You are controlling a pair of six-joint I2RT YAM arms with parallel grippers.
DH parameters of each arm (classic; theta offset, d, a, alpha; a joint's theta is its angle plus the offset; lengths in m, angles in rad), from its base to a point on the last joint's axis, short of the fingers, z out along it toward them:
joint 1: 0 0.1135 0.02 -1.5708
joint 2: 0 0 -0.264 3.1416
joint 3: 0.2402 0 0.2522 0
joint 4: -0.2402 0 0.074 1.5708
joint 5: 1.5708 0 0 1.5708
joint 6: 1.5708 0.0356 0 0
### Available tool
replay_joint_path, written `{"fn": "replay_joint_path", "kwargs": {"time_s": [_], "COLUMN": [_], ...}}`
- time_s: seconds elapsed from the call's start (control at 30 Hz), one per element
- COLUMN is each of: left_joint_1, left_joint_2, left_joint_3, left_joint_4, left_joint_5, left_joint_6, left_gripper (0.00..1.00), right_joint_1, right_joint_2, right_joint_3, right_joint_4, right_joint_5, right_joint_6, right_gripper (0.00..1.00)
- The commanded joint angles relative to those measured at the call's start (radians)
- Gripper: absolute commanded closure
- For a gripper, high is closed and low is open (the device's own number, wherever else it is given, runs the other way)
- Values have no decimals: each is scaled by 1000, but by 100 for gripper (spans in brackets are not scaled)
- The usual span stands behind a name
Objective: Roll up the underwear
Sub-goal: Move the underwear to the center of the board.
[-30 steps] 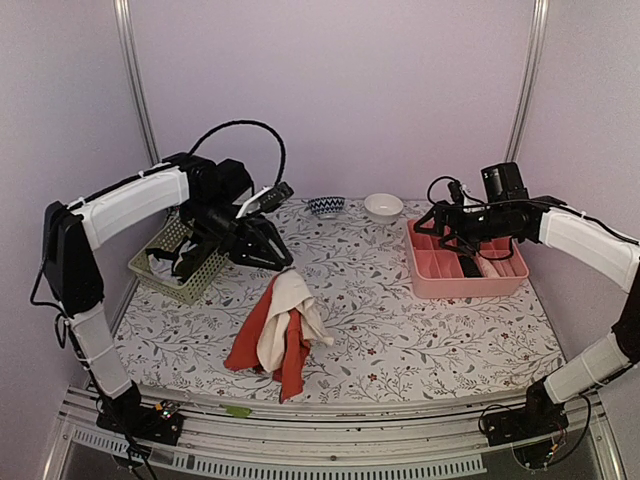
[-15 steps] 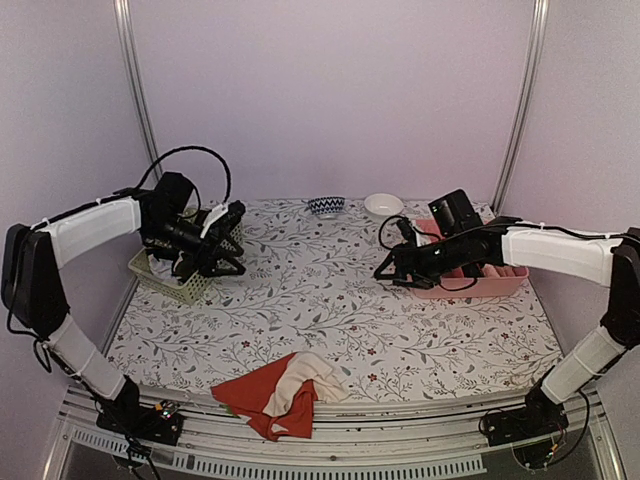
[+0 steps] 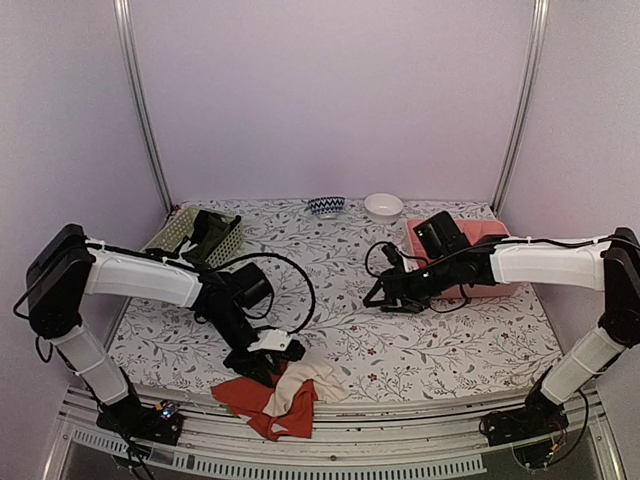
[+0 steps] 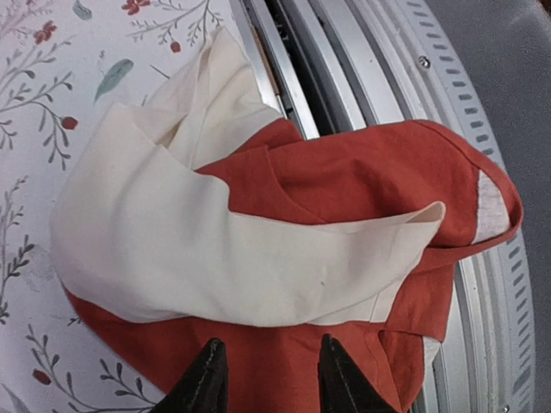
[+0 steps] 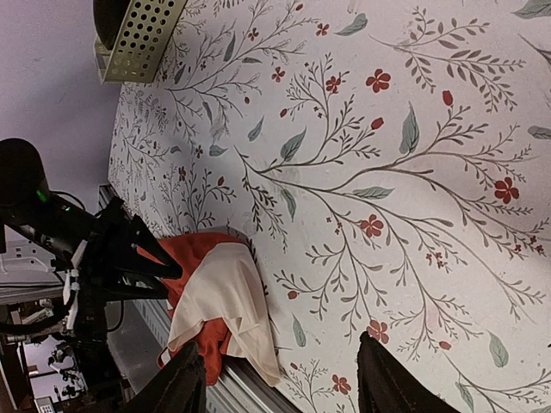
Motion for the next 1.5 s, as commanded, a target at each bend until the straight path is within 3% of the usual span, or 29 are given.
{"fn": "replay_joint_path", "kwargs": {"time_s": [0.0, 0.17, 0.27, 0.4, 0.57, 0.7, 0.8, 0.97, 1.23, 1.47], "left_joint_1": [-35, 0, 72, 202, 307, 350, 316, 147, -23, -14], "left_joint_2": [95, 223, 285, 399, 391, 191, 20, -75, 97, 280], "left_joint_3": [20, 124, 206, 338, 420, 296, 153, -13, 44, 165], "left_joint_4": [120, 207, 241, 213, 113, 109, 98, 105, 220, 296], "left_joint_5": [-51, -105, -118, -71, 59, 120, 98, -29, -104, -239], "left_joint_6": [-31, -165, -272, -368, -334, -243, -131, -41, -114, -283], "left_gripper": [67, 81, 88, 91, 74, 66, 62, 63, 76, 87], "right_joint_1": [-16, -32, -46, -65, -59, 4, 50, 92, 94, 94], "right_joint_2": [-87, -157, -189, -195, -128, -91, -60, -1, 8, -20], "right_joint_3": [-54, -98, -112, -116, -105, -132, -169, -181, -193, -198], "right_joint_4": [4, -32, -57, -74, -75, -6, 55, 119, 131, 85], "right_joint_5": [30, 72, 102, 128, 107, 67, 29, -1, -12, 14], "right_joint_6": [29, 45, 51, 53, 56, 97, 128, 154, 168, 165], "right_gripper": [40, 42, 45, 48, 52, 53, 53, 54, 55, 55]}}
